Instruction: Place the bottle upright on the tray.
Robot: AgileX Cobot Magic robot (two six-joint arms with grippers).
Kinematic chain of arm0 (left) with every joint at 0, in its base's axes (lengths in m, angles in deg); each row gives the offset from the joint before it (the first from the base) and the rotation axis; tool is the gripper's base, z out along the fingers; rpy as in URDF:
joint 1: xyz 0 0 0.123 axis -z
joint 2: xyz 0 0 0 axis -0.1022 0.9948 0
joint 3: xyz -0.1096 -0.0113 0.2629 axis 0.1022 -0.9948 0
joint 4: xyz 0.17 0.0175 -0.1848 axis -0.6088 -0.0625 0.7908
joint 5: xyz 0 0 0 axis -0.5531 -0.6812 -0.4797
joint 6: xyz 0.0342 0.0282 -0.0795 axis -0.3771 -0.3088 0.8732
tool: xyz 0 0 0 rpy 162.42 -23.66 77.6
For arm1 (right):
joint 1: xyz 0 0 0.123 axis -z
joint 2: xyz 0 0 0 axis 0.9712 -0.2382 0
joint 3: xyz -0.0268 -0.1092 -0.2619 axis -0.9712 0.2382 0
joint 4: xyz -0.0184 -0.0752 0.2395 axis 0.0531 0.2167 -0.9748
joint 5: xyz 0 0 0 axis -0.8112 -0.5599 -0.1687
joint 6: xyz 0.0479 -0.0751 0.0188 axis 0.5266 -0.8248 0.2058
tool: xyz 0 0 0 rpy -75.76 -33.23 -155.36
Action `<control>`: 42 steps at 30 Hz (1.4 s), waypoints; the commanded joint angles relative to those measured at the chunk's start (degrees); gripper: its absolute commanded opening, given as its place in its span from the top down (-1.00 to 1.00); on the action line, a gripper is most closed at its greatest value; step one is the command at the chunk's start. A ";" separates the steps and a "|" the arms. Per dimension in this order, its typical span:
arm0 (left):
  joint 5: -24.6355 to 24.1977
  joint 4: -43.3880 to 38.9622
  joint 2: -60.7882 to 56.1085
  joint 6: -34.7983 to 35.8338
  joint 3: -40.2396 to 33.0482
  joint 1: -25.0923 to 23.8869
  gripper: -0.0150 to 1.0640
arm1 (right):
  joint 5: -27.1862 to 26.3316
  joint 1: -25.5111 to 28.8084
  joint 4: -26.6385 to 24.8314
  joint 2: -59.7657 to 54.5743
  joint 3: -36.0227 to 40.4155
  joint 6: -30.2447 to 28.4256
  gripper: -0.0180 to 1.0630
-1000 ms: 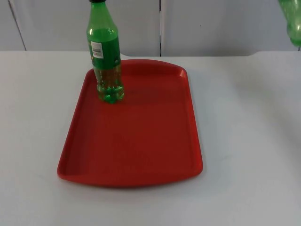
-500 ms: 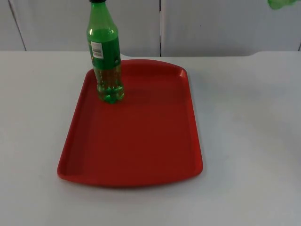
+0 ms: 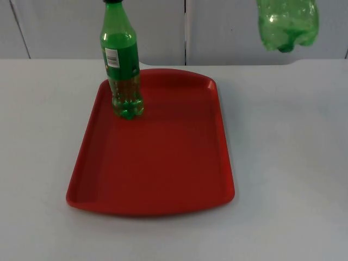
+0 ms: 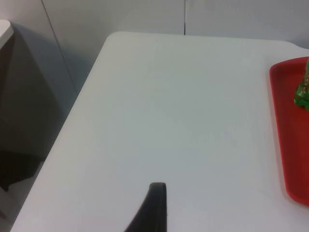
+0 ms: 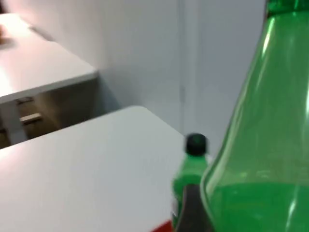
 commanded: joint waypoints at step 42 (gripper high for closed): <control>-1.68 2.61 -0.23 0.16 -0.08 0.23 -0.60 | 30.89 -5.99 -4.00 -38.88 -22.92 -30.17 0.97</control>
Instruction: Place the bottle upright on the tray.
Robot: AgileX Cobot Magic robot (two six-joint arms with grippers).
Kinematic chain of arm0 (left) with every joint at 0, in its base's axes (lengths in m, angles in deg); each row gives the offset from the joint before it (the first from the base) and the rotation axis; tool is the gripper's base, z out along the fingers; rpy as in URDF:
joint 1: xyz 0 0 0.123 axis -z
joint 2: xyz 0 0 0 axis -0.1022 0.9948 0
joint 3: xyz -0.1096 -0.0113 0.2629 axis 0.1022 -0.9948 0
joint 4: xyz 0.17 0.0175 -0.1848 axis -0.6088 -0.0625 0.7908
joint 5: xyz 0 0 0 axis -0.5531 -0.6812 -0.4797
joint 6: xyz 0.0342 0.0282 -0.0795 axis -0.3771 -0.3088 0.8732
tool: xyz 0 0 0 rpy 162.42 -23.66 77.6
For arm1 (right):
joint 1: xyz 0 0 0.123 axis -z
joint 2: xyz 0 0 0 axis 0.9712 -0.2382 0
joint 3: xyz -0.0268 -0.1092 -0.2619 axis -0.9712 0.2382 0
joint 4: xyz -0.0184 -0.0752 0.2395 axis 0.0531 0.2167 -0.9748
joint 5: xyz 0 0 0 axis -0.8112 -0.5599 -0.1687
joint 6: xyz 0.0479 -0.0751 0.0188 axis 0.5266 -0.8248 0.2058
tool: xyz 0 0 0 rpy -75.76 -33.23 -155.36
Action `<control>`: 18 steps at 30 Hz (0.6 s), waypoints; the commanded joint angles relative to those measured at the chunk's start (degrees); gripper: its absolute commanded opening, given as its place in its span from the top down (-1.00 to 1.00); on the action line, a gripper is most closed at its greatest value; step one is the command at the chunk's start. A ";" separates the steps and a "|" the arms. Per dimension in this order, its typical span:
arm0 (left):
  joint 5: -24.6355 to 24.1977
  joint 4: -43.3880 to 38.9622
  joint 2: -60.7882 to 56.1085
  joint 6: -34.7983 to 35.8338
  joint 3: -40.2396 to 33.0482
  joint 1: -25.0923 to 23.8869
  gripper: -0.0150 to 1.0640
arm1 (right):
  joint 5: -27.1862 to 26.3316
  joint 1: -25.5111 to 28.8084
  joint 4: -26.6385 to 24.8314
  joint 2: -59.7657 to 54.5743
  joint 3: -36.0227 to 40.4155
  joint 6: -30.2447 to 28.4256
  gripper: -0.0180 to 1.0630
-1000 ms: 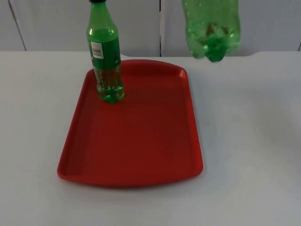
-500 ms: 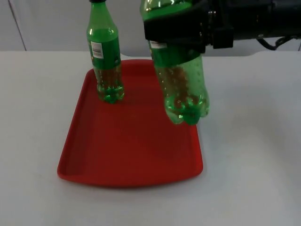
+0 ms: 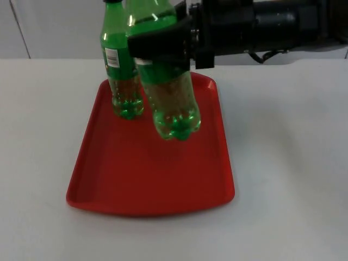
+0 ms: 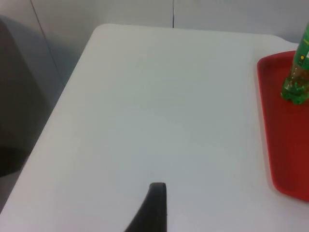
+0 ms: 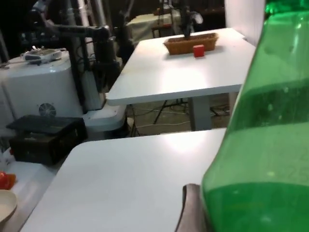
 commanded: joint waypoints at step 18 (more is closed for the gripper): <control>-0.38 0.59 -0.23 -1.20 -0.08 0.23 -0.60 | -6.31 -5.68 -0.70 -5.36 -2.76 -36.64 0.97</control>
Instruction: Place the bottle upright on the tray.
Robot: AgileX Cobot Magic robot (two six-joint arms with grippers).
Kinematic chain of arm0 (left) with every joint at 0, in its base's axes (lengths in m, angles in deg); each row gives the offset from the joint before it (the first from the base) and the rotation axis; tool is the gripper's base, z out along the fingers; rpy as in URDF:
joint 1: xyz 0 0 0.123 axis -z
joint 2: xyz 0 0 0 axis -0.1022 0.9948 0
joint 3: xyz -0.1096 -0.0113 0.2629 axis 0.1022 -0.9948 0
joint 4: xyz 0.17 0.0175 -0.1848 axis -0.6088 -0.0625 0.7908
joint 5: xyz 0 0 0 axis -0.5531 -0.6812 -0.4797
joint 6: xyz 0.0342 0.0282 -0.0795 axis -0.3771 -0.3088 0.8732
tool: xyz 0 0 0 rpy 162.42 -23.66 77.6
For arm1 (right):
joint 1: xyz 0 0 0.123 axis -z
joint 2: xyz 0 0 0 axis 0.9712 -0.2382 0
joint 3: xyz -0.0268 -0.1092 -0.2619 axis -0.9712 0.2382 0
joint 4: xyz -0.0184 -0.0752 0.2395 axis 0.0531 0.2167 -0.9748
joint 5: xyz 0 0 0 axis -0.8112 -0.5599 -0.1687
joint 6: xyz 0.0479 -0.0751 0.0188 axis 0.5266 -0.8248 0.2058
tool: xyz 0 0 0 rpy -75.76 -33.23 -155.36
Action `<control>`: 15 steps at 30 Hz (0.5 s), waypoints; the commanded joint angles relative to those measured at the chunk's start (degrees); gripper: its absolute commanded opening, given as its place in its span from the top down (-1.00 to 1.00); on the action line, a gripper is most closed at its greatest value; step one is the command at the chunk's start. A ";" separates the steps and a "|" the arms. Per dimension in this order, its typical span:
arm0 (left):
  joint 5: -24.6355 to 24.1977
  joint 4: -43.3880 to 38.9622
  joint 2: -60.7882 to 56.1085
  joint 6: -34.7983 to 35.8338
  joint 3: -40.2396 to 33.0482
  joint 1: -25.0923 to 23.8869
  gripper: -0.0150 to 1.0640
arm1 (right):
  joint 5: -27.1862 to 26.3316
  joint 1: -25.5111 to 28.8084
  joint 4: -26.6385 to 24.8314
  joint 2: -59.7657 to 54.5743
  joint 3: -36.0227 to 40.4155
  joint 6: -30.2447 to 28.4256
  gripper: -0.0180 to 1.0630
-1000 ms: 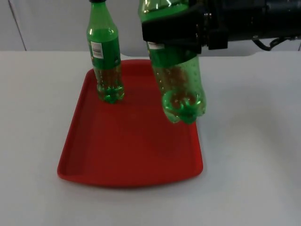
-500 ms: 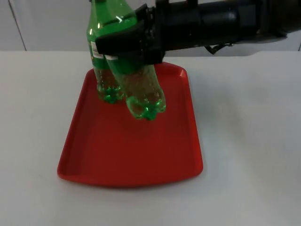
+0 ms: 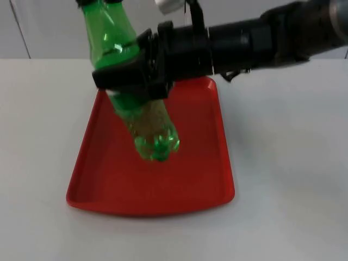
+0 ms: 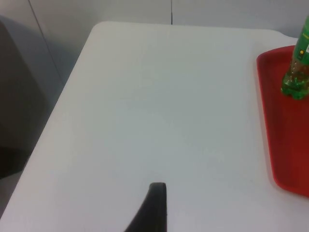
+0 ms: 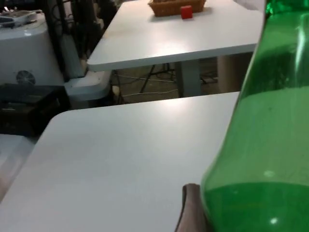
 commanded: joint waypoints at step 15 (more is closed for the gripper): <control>-0.11 0.95 -5.44 -0.30 -0.08 0.23 -0.60 | 6.12 0.26 -0.56 -8.52 -10.52 -36.79 0.97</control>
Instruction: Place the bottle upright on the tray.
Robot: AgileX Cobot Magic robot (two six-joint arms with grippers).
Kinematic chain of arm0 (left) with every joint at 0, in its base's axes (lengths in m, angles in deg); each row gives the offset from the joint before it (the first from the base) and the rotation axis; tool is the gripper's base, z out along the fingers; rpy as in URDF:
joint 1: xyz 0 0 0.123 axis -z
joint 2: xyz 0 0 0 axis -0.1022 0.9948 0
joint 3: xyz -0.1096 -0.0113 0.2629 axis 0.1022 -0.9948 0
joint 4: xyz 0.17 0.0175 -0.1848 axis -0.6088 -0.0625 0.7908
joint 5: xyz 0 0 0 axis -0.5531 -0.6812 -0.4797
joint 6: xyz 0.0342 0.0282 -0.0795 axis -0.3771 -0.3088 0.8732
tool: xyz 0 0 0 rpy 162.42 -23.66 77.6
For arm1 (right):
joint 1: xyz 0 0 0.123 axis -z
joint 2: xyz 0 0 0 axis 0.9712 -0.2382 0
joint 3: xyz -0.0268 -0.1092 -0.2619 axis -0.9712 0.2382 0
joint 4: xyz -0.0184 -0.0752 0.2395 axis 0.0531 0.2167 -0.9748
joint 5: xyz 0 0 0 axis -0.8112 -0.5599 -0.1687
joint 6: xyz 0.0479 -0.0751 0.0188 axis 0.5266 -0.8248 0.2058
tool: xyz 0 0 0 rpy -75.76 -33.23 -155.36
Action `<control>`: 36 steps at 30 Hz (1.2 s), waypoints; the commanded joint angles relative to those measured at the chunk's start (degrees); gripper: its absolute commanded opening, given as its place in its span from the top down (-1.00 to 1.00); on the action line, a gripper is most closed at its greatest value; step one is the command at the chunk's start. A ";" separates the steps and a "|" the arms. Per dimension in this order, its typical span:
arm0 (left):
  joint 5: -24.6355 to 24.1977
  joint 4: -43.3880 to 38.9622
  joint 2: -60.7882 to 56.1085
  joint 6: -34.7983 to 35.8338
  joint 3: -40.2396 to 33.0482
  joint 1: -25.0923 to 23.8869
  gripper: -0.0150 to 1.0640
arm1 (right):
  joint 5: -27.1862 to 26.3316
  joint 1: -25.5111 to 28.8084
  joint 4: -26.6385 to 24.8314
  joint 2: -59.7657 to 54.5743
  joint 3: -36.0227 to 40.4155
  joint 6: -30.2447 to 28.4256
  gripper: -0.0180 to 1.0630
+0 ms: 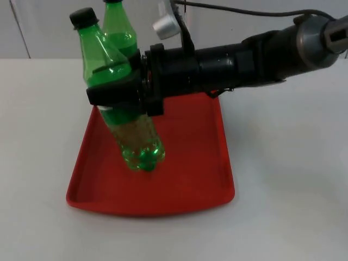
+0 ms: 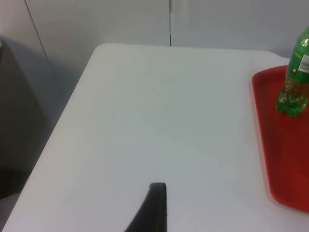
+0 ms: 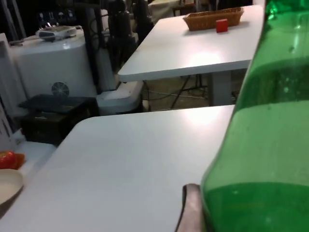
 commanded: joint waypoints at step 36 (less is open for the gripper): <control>-0.02 2.38 -4.14 -0.17 -0.08 0.23 -0.60 | -5.65 0.05 -0.77 -0.76 -1.12 -31.96 0.97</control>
